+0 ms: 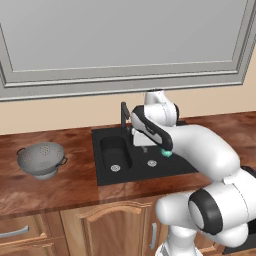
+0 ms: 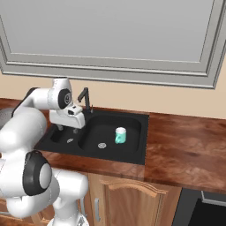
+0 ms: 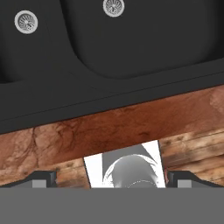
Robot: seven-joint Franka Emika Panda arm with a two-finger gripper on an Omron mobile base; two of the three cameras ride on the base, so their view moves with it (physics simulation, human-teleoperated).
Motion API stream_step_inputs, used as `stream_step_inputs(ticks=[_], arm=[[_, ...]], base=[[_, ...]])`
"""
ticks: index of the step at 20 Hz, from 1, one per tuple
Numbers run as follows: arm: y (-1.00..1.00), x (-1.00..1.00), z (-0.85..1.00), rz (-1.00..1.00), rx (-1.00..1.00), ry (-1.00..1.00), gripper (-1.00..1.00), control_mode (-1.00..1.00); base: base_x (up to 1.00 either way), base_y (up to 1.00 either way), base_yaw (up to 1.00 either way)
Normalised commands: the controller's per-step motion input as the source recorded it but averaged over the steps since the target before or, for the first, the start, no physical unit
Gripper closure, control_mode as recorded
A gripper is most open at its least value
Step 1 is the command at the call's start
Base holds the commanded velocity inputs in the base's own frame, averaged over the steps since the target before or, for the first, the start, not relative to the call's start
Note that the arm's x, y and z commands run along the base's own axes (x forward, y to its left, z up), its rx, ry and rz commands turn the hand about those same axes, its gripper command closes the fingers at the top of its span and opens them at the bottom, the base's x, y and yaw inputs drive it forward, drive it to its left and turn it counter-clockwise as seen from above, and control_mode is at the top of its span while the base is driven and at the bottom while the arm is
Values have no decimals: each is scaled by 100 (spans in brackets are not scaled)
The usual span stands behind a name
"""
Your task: Place the colander in the left basin and the mug in the right basin of the sink.
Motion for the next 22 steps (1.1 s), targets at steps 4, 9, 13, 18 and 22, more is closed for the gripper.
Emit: stream_step_inputs(ticks=[4, 9, 13, 18, 22], arm=[[35, -19, 11, 3, 0, 7, -100, -100], [42, -14, 7, 8, 0, 5, -100, -100], [44, -8, 5, 11, 0, 0, -100, -100], [48, 0, 8, 3, 1, 0, -100, -100], [50, 2, 5, 0, 2, 0, -100, -100]], base=[[0, 0, 0], [0, 0, 0], [0, 0, 0], [0, 0, 0], [0, 0, 0]])
